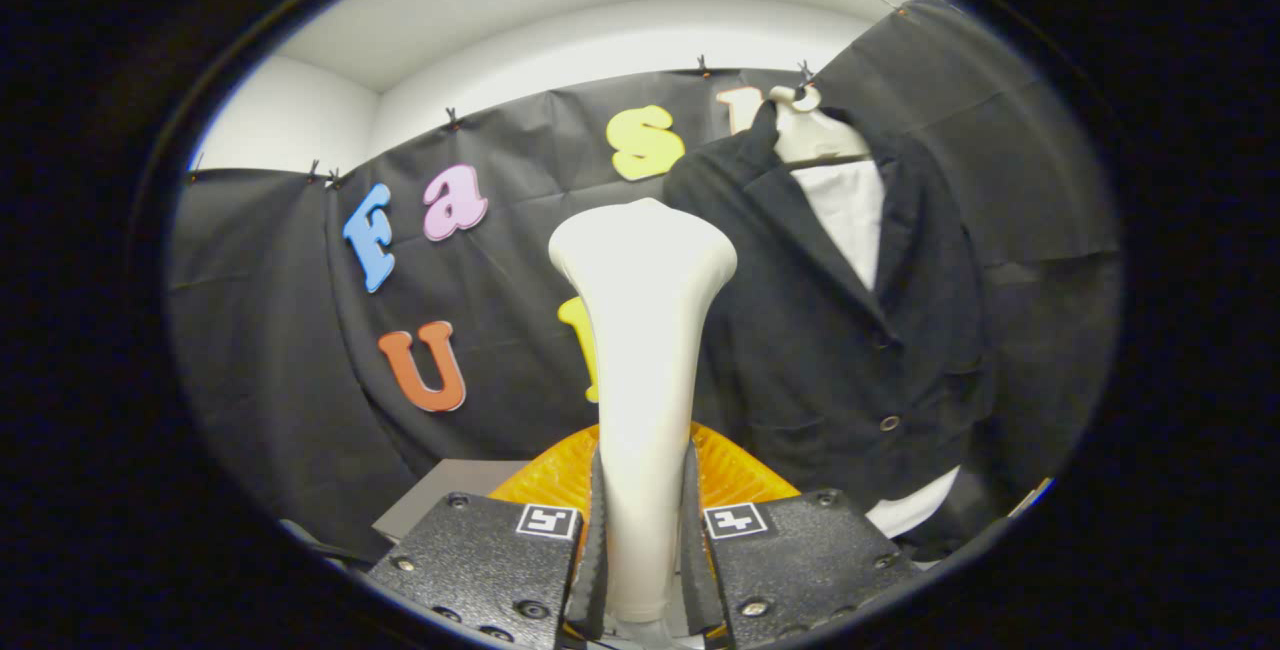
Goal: Iron the clothes twice with a garment steamer, once on the left side and once on the right side.
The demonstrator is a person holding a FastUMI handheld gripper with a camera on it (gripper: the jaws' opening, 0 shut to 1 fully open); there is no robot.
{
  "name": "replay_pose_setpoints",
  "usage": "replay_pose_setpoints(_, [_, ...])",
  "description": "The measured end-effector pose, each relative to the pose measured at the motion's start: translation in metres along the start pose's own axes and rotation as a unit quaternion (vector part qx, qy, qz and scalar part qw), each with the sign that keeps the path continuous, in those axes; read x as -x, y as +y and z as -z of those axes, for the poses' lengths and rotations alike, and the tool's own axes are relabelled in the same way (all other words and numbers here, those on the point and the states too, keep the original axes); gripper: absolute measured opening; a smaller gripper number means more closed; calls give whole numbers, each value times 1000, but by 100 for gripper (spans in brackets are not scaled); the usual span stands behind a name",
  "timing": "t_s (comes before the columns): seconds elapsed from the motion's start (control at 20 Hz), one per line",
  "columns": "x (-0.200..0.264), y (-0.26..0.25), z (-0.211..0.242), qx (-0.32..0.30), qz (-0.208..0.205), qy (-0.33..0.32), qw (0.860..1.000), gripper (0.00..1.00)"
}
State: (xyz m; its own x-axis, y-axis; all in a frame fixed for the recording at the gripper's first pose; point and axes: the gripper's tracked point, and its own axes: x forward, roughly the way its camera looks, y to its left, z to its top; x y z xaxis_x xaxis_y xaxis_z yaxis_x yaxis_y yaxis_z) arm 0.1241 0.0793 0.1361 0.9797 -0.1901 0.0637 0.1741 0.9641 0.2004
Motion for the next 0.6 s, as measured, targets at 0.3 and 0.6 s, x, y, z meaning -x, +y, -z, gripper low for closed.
replay_pose_setpoints(0.3, [40, -67, -58, 34, 85, -71, 993, 33])
replay_pose_setpoints(0.6, [30, -97, -107, 77, 123, -119, 982, 33])
